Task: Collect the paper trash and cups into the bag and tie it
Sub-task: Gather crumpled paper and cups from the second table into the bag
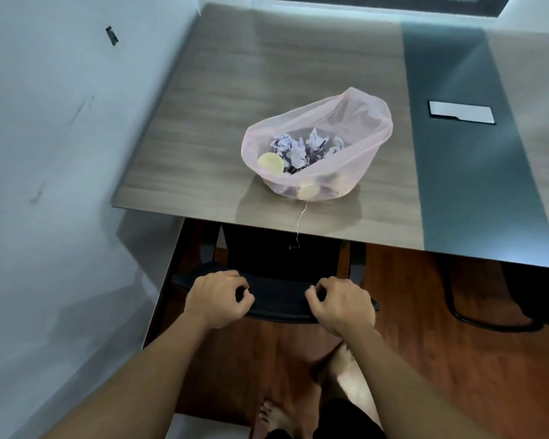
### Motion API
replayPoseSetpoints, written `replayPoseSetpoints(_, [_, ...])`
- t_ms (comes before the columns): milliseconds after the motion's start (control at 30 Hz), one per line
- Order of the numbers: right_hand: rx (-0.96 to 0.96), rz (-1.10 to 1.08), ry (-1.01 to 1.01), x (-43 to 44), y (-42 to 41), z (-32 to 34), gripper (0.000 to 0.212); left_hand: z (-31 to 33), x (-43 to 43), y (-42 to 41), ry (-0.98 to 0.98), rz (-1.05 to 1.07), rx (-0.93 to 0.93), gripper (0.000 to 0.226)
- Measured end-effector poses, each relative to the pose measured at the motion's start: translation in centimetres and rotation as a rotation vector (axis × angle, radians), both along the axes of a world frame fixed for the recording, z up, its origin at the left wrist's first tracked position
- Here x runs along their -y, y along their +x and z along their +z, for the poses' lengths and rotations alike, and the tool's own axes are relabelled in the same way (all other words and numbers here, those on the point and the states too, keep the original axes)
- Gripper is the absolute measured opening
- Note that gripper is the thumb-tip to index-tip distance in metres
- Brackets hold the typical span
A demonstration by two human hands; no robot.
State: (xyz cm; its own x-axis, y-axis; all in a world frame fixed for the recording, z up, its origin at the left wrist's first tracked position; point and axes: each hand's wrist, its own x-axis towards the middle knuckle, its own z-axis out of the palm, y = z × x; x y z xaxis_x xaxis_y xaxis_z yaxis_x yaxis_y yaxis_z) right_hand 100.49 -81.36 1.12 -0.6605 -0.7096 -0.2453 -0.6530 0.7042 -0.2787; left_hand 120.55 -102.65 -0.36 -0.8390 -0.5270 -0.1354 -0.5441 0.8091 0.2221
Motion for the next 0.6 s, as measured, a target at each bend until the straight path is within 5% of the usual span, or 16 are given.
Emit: replayPoseSetpoints(600, [-0.024,-0.092,-0.031,10.2,-7.0,-0.6,0.048,-1.6,10.7,-7.9,-0.063,0.004,-0.103,0.031])
